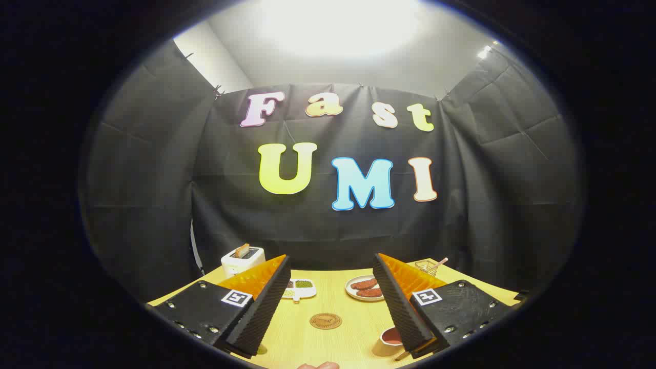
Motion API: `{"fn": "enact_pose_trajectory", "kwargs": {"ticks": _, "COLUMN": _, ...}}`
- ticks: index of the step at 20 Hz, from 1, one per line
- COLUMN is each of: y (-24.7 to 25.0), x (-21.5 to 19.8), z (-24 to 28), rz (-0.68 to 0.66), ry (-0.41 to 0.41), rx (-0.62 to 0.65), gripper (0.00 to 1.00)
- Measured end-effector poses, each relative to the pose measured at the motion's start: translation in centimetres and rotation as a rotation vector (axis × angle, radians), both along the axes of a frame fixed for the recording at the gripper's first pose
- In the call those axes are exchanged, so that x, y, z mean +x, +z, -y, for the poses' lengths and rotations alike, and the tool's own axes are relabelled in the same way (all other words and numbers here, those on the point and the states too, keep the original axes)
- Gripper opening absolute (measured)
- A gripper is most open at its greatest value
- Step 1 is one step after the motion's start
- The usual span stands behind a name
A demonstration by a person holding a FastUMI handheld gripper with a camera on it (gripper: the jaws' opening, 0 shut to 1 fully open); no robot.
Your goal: Take the bottle from table, then pour the juice into the cup, finally place the bottle on the coaster
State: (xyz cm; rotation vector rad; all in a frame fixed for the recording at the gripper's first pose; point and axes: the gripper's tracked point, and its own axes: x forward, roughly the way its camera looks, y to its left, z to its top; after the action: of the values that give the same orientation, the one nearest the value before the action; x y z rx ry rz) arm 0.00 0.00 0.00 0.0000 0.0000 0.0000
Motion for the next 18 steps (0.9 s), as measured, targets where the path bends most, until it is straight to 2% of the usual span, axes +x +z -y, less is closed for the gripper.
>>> {"fn": "enact_pose_trajectory", "kwargs": {"ticks": 6, "y": 0.7, "x": -0.1, "z": -1.0, "rz": 0.034, "ry": 0.044, "rx": 0.009, "gripper": 0.98}}
{"fn": "enact_pose_trajectory", "kwargs": {"ticks": 18, "y": 1.1, "x": 0.8, "z": -0.7, "rz": 0.043, "ry": 0.039, "rx": 0.031, "gripper": 0.98}}
